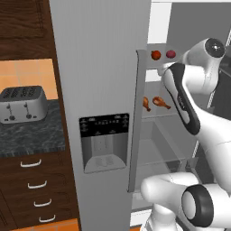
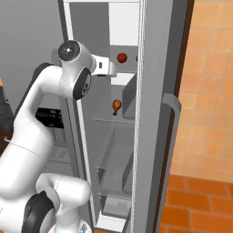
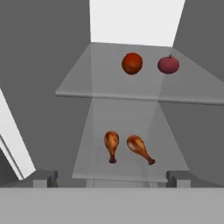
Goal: Place one tomato and one chicken drumstick in each tupperware on the nearby counter, to pack two identical lunches.
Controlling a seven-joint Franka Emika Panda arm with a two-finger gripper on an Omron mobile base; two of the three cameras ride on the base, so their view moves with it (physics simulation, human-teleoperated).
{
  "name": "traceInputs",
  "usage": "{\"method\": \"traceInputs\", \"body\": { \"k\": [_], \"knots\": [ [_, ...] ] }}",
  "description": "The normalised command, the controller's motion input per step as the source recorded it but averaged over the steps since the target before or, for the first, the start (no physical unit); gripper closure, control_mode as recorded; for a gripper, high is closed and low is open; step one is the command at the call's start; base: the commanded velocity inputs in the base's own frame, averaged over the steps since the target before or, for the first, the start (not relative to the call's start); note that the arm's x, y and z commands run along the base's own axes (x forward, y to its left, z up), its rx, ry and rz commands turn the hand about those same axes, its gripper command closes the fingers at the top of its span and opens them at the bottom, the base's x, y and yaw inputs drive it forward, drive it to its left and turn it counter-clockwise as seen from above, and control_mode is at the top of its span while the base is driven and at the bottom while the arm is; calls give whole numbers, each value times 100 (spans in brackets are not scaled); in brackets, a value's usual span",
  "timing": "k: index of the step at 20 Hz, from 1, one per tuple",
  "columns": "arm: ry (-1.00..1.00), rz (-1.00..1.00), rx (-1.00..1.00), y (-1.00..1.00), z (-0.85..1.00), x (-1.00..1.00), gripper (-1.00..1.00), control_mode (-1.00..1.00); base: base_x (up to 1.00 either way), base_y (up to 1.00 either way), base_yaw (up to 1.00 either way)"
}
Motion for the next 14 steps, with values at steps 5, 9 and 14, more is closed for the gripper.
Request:
{"method": "traceInputs", "body": {
  "k": [5,9,14],
  "knots": [
    [5,-3,1,-1,1,19,-100,-100,0,0,0],
    [6,-7,0,-13,0,51,-100,-100,0,0,0],
    [4,0,1,-29,0,50,-100,-100,0,0,0]
  ]
}}
